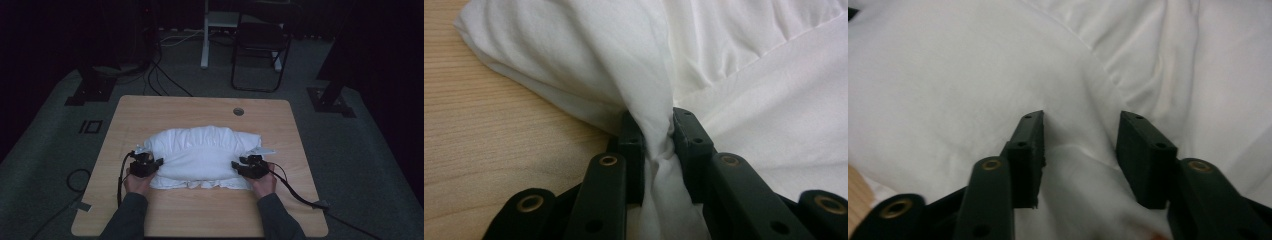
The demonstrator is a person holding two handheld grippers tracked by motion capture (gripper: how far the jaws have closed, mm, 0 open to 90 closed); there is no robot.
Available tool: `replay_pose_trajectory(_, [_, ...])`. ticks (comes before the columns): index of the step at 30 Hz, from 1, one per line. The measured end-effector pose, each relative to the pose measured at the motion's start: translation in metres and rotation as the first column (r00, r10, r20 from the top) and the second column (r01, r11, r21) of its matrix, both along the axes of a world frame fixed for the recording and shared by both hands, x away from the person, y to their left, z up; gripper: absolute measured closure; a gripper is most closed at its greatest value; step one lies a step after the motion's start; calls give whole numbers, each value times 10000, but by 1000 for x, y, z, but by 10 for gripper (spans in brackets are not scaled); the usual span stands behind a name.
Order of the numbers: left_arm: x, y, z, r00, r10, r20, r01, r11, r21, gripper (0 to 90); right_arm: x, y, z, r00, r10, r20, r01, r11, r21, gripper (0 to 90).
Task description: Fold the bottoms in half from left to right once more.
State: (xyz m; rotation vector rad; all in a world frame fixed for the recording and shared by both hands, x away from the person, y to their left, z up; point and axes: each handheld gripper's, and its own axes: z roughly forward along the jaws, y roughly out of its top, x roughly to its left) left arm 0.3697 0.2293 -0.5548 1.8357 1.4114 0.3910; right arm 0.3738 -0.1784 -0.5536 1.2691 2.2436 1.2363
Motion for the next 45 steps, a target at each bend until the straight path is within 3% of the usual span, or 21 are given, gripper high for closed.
replay_pose_trajectory(3, [0, 4, 4, 9999, 61, 97, -59, 9997, -248, 786, -3, 8, 22, 9980, 149, 614, -137, 9997, -192, 499])
replay_pose_trajectory(9, [-2, 8, 18, 9990, 132, 424, -106, 9981, -605, 792, 2, 31, 44, 9921, 620, 1087, -608, 9981, -137, 512])
replay_pose_trajectory(10, [-3, 10, 28, 9976, 154, 674, -99, 9966, -819, 792, 4, 42, 48, 9892, 854, 1187, -831, 9962, -242, 513])
replay_pose_trajectory(12, [-4, 13, 40, 9954, 106, 953, -1, 9940, -1093, 794, 8, 53, 48, 9866, 1106, 1196, -1058, 9933, -459, 513])
replay_pose_trajectory(15, [-6, 15, 55, 9910, 123, 1332, 83, 9881, -1533, 796, 15, 70, 36, 9874, 1342, 834, -1263, 9876, -930, 524])
replay_pose_trajectory(18, [-9, 15, 73, 9819, -95, 1892, 495, 9769, -2079, 798, 21, 80, 12, 9872, 1585, 155, -1560, 9822, -1042, 531])
replay_pose_trajectory(21, [-9, 11, 83, 9754, -233, 2192, 685, 9772, -2009, 799, 18, 85, 5, 9874, 1556, 292, -1520, 9834, -990, 535])
replay_pose_trajectory(25, [-7, -1, 100, 9638, -561, 2605, 1165, 9679, -2228, 799, 17, 90, 2, 9920, 1240, 218, -1225, 9905, -618, 541])
replay_pose_trajectory(27, [-6, -9, 105, 9570, -763, 2799, 1410, 9656, -2187, 799, 14, 94, 1, 9933, 1107, 333, -1080, 9914, -740, 545])
replay_pose_trajectory(28, [-6, -16, 111, 9509, -958, 2944, 1662, 9602, -2244, 799, 11, 98, 2, 9944, 996, 342, -963, 9916, -866, 550])
replay_pose_trajectory(29, [-6, -16, 111, 9509, -958, 2944, 1662, 9602, -2244, 799, 11, 98, 2, 9944, 996, 342, -963, 9916, -866, 550])
replay_pose_trajectory(30, [-6, -20, 114, 9469, -1062, 3035, 1805, 9567, -2285, 799, 9, 106, 3, 9946, 996, 307, -962, 9906, -976, 559])
replay_pose_trajectory(31, [-6, -26, 118, 9380, -1277, 3223, 2053, 9538, -2194, 799, 7, 114, 3, 9935, 1106, 273, -1077, 9900, -913, 561])
replay_pose_trajectory(32, [-7, -29, 120, 9354, -1324, 3278, 2075, 9563, -2060, 799, 7, 117, 3, 9928, 1185, 187, -1168, 9903, -747, 560])
replay_pose_trajectory(36, [-6, -31, 122, 9346, -1426, 3259, 2116, 9593, -1869, 799, 9, 113, 9, 9870, 1609, 24, -1606, 9857, -513, 510])
replay_pose_trajectory(38, [-6, -30, 121, 9353, -1402, 3249, 2080, 9606, -1844, 798, 8, 111, 12, 9847, 1741, 126, -1732, 9836, -509, 501])
replay_pose_trajectory(39, [-6, -28, 120, 9370, -1399, 3199, 2062, 9611, -1836, 798, 7, 108, 19, 9828, 1777, 500, -1747, 9828, -591, 515])
replay_pose_trajectory(40, [-6, -27, 119, 9376, -1381, 3191, 2058, 9601, -1892, 798, 11, 100, 34, 9864, 1226, 1091, -1202, 9923, -291, 571])
replay_pose_trajectory(42, [-6, -27, 119, 9385, -1376, 3168, 2052, 9599, -1908, 798, 14, 98, 36, 9876, 1120, 1102, -1110, 9937, -150, 575])
replay_pose_trajectory(44, [-7, -29, 120, 9357, -1476, 3205, 2153, 9585, -1871, 798, 33, 98, 32, 9951, 793, 583, -795, 9968, 20, 581])
replay_pose_trajectory(45, [-7, -29, 120, 9357, -1476, 3205, 2153, 9585, -1871, 798, 33, 98, 32, 9951, 793, 583, -795, 9968, 20, 581])
